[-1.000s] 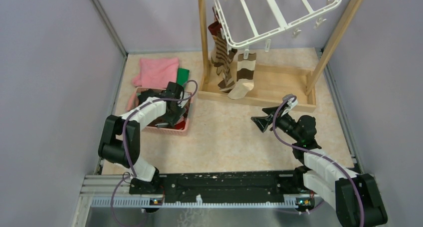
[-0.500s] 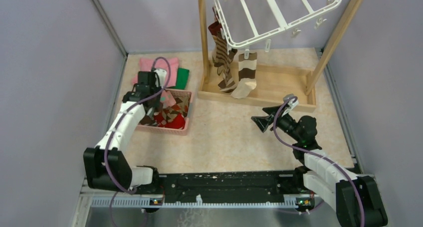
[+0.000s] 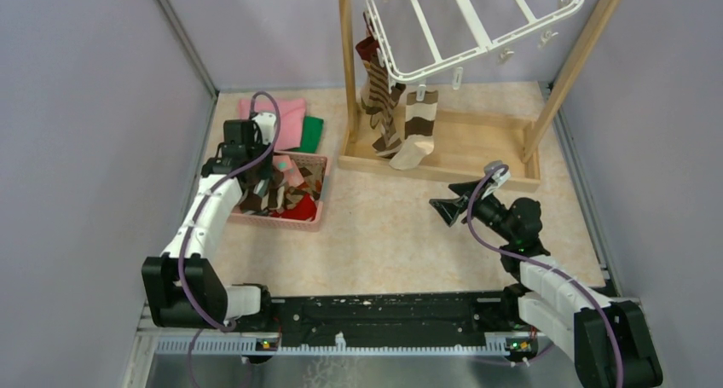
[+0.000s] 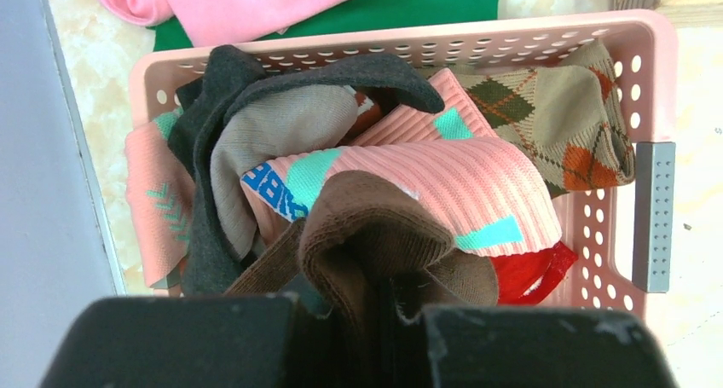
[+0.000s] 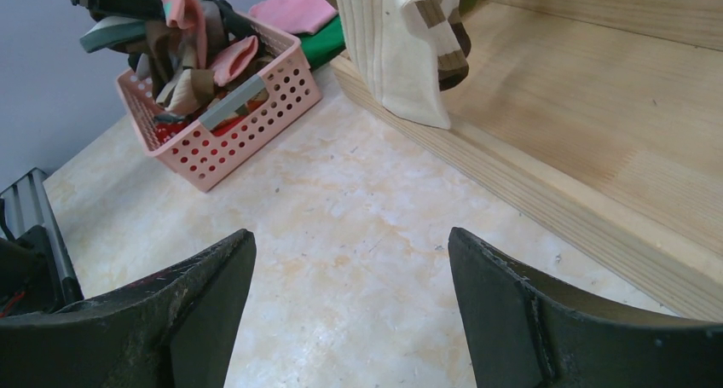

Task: Clip the socks to the hanger
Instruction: Pick up the sock from the bin.

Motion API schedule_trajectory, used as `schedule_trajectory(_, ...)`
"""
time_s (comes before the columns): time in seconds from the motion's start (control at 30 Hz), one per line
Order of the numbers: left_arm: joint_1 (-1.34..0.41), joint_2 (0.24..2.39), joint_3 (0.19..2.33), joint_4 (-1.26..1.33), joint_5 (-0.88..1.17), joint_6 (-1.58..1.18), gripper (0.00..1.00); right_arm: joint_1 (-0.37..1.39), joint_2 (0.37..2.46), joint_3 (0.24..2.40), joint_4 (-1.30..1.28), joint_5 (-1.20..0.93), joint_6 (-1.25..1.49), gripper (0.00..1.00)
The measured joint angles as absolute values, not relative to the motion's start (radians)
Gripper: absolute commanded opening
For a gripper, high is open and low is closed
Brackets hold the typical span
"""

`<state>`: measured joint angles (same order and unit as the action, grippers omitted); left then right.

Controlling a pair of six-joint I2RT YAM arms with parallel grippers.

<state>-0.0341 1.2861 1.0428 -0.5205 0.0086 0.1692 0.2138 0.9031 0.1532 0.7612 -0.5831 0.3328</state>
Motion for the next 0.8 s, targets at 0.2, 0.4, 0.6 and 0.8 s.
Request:
schedule_trajectory(0.2, -0.024, 1.268, 1.043, -0.508, -0.001, 0.155, 0.05, 0.214, 0.903, 0.153, 0.761, -0.583, 0.333, 0.83)
schedule_trajectory(0.4, -0.024, 1.224, 1.043, -0.501, -0.035, 0.159, 0.05, 0.214, 0.902, 0.153, 0.761, -0.583, 0.333, 0.83)
schedule_trajectory(0.6, -0.024, 1.19, 1.026, -0.48, -0.073, 0.159, 0.08, 0.214, 0.902, 0.153, 0.761, -0.583, 0.333, 0.83)
schedule_trajectory(0.8, -0.024, 1.235, 0.971, -0.447, -0.095, 0.155, 0.22, 0.214, 0.896, 0.153, 0.762, -0.583, 0.333, 0.83)
